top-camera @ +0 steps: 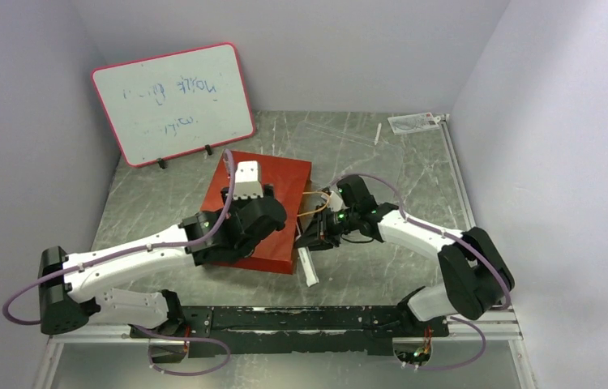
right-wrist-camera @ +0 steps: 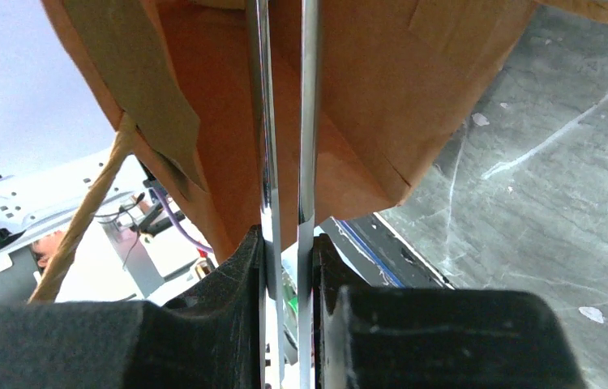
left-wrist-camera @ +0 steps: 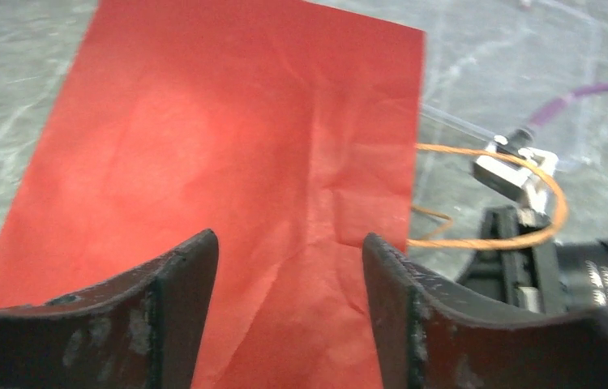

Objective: Take the fake bread out of the paper bag
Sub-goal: Take out the fake bread from the paper bag.

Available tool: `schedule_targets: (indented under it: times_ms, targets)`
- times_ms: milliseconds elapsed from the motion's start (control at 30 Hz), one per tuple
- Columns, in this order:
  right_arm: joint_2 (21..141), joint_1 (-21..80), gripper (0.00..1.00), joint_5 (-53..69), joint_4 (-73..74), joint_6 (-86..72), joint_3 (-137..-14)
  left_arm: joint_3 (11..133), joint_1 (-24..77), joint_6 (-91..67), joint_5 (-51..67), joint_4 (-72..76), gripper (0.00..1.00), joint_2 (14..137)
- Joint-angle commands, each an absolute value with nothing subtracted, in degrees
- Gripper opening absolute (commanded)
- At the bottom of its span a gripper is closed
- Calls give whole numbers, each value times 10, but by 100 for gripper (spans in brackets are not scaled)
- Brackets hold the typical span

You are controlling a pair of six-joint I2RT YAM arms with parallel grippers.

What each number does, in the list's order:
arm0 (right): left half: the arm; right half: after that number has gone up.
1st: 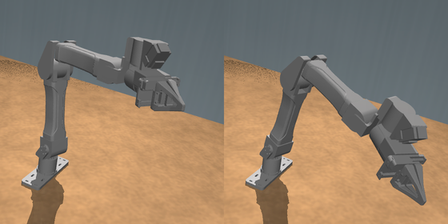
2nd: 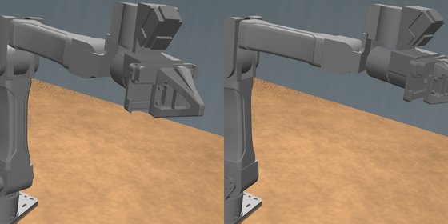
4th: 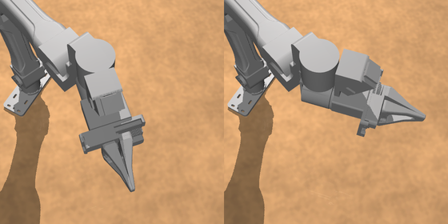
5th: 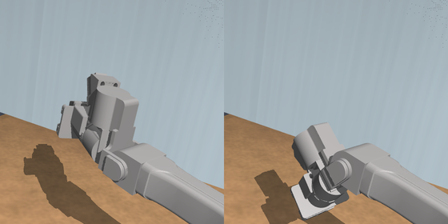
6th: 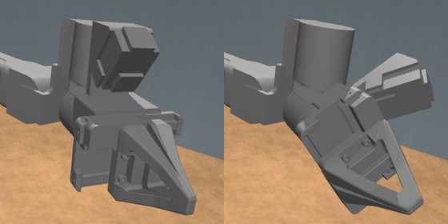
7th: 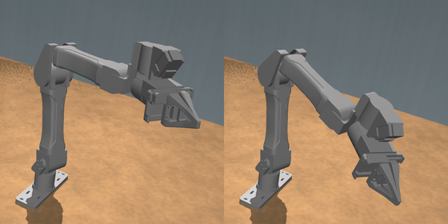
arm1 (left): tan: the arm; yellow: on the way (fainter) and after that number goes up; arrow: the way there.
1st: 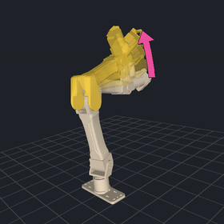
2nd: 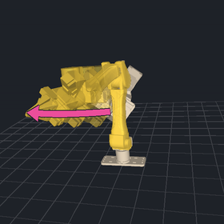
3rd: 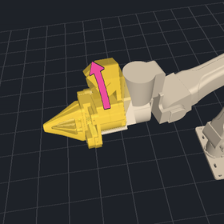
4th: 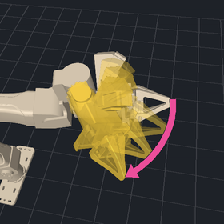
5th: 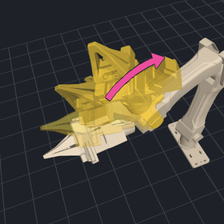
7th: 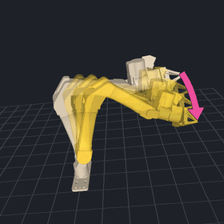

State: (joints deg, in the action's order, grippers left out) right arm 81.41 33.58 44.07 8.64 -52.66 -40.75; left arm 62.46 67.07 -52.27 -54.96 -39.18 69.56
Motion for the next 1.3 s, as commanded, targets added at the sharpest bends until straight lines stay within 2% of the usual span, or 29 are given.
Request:
schedule_targets:
  times_ms: [0, 333, 567, 867, 1267]
  targets:
    - [785, 329, 0, 447, 91, -509, -416, 602, 680, -362, -433, -196, 75, 690]
    - [752, 312, 0, 446, 86, -511, -373, 661, 710, -336, -350, -201, 77, 806]
    - [748, 312, 0, 440, 117, -495, -401, 676, 711, -322, -382, -192, 79, 846]
    - [741, 312, 0, 442, 135, -494, -416, 733, 717, -365, -459, -302, 77, 911]
    - [754, 312, 0, 448, 140, -486, -427, 701, 722, -409, -486, -315, 75, 877]
